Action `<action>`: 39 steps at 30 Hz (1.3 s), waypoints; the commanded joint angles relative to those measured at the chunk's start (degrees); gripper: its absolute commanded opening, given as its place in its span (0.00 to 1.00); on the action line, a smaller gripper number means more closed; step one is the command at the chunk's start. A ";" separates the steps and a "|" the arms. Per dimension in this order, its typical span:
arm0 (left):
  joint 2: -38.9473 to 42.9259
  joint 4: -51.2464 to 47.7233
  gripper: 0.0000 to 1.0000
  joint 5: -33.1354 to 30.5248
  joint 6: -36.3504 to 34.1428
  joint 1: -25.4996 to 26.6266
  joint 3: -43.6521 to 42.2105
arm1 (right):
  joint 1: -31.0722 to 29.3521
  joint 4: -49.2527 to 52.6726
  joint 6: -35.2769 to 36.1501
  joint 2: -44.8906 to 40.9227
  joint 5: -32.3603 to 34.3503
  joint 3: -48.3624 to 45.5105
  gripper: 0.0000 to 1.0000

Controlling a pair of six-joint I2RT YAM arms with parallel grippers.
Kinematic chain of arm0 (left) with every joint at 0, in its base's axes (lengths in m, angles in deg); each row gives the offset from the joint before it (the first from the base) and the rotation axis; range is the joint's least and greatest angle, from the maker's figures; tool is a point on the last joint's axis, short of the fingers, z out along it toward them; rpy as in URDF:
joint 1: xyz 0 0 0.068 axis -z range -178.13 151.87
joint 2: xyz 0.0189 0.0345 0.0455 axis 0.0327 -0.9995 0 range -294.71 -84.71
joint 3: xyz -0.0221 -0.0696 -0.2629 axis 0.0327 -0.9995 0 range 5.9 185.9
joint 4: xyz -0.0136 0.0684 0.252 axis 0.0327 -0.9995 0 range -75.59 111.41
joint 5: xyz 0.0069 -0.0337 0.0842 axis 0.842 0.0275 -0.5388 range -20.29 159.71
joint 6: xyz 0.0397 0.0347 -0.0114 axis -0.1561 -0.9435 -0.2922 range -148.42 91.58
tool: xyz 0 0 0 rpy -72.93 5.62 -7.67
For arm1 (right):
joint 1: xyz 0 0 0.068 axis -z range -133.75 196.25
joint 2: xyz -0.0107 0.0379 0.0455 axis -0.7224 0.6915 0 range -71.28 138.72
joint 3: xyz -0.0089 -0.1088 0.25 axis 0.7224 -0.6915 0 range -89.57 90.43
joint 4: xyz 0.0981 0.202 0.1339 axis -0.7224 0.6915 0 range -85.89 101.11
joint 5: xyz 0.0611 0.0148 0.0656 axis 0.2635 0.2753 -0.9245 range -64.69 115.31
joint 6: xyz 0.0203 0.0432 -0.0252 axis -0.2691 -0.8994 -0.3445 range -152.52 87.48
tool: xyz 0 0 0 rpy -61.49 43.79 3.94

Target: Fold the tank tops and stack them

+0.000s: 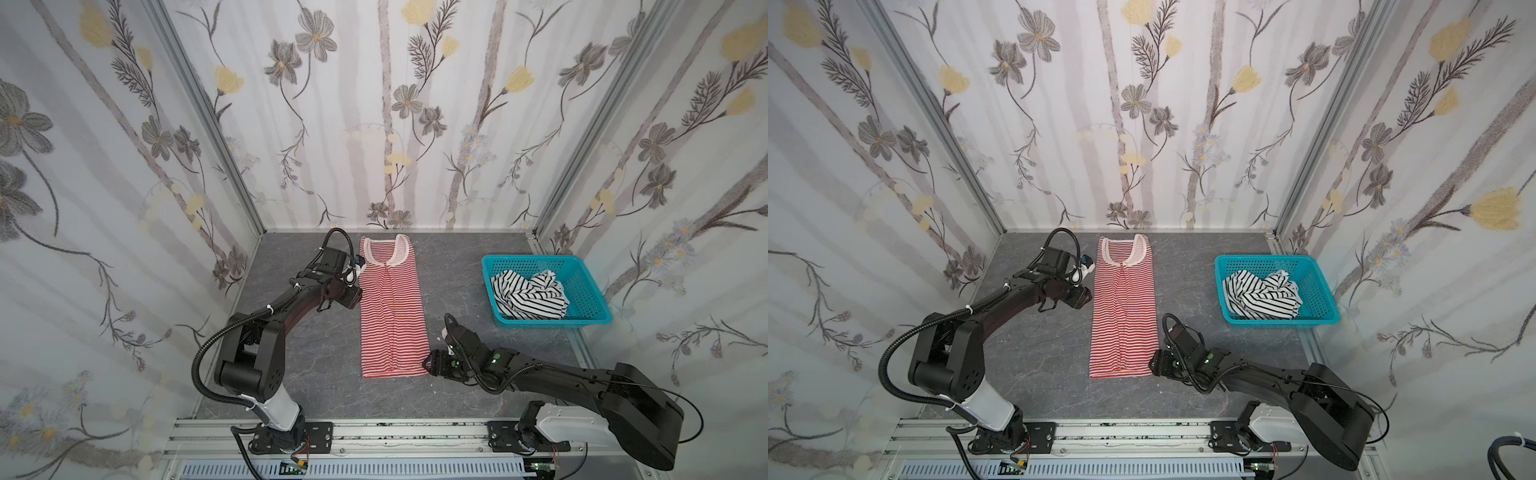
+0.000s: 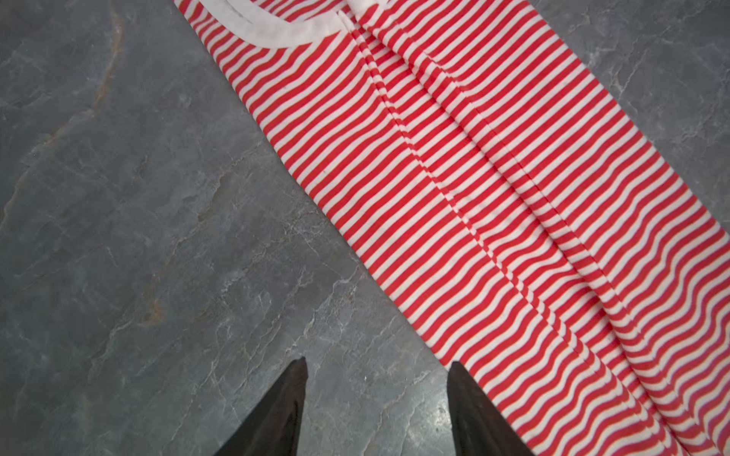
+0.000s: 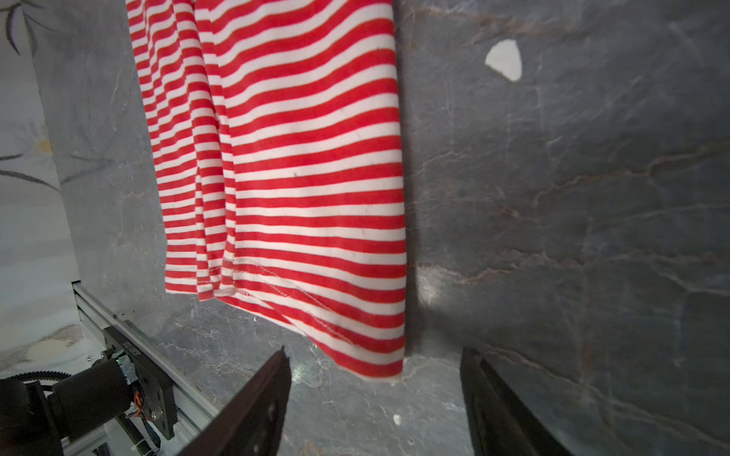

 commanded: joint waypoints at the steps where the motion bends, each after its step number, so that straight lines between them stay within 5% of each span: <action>1: 4.15 3.56 0.58 2.34 -0.65 0.01 -4.88 | 1.59 -7.43 -3.06 -0.38 -3.59 -2.40 0.67; 11: 12.29 4.12 0.59 7.64 -0.91 0.02 -12.31 | 2.32 -17.93 -6.50 1.97 -9.90 -6.82 0.58; 39: 16.90 3.86 0.59 9.25 -1.88 0.49 -18.13 | 5.83 -34.31 -11.92 7.00 -14.53 -12.95 0.34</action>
